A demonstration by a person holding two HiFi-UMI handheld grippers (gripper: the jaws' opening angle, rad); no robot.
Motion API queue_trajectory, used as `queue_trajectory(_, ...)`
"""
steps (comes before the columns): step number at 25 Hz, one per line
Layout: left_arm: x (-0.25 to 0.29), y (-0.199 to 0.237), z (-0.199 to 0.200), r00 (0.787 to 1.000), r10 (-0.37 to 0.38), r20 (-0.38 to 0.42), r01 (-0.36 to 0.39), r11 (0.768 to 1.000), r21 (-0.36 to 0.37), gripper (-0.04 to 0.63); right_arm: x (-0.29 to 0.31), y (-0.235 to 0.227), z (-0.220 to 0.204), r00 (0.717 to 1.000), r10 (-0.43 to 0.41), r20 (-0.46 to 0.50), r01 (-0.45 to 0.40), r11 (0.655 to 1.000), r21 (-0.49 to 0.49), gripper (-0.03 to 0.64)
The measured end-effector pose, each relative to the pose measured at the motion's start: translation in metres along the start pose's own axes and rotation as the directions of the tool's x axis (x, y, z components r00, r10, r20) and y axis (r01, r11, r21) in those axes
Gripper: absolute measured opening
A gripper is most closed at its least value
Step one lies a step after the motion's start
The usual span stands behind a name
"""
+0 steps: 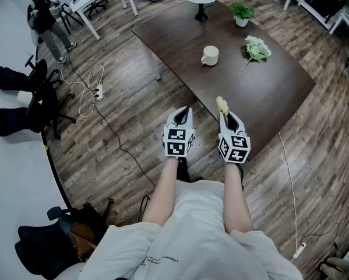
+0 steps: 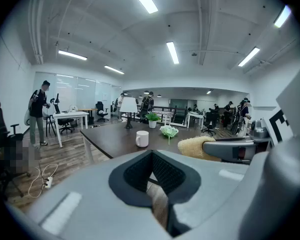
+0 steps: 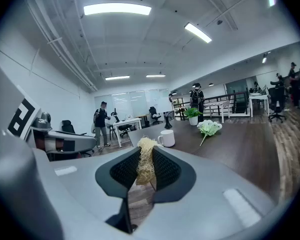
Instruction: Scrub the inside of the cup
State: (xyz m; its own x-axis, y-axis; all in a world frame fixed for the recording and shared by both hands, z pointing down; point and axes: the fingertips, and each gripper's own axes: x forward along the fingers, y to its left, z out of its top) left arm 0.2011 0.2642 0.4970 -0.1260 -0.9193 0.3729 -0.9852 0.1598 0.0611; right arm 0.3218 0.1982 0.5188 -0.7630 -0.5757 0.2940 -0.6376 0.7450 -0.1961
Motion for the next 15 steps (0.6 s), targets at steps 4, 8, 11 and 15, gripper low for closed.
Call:
queue_trajectory(4,-0.005,0.011,0.001,1.000,0.007,0.011,-0.007,1.000,-0.010,0.000,0.002,0.003,-0.002,1.000,-0.017,-0.003,0.017,1.000,-0.002,0.084)
queue_trajectory(8,-0.002,0.018,0.002,1.000,0.002,0.008,-0.002,1.000,-0.016,0.000,0.009,0.006,-0.001,1.000,-0.025,-0.012,0.025,1.000,0.000,0.084)
queue_trajectory(11,0.004,0.020,0.001,1.000,-0.007,-0.003,0.007,1.000,-0.024,0.000,0.013,0.004,-0.001,0.999,-0.032,-0.027,0.032,0.999,0.001,0.084)
queue_trajectory(15,0.015,0.028,0.003,1.000,-0.013,-0.010,0.013,0.999,-0.047,0.000,0.021,0.000,-0.003,0.998,-0.041,-0.047,0.041,0.999,0.004,0.086)
